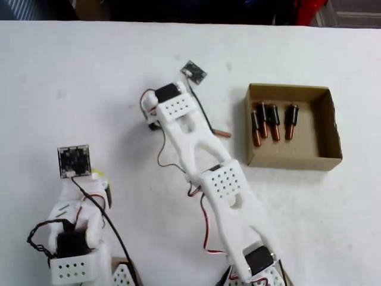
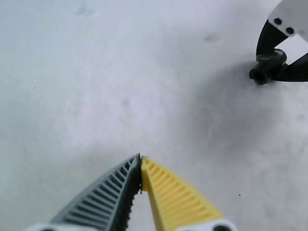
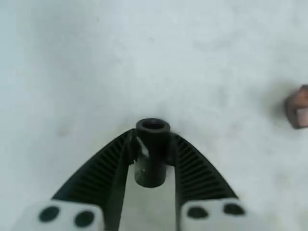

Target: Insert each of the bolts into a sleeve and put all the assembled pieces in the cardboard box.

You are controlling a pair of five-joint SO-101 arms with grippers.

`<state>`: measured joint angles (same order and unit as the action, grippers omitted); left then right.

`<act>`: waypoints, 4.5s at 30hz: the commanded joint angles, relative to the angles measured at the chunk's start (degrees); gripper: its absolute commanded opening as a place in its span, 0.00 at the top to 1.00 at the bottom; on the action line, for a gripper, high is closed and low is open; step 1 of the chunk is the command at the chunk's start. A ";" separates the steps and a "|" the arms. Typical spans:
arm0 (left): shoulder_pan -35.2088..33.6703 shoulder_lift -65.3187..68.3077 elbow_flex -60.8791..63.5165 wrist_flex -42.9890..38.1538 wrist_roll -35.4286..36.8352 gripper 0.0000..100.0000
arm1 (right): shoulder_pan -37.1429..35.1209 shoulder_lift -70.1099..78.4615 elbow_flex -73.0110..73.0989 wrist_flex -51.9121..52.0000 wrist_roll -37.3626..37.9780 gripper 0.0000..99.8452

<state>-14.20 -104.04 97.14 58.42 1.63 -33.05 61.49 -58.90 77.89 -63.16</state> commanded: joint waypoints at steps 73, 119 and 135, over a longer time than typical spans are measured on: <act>-0.40 -0.40 -0.18 -1.14 -0.53 0.98 | 1.89 -49.36 24.53 20.62 73.93 0.98; 3.30 -0.31 -23.82 19.60 -18.64 0.98 | 19.21 -137.19 116.04 -14.20 81.67 0.98; 4.44 25.19 -46.33 18.64 -19.52 0.98 | 18.95 -153.27 128.09 -17.80 77.80 0.98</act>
<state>-11.30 -88.31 59.16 79.34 -18.86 -14.24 -89.19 68.66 62.59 16.48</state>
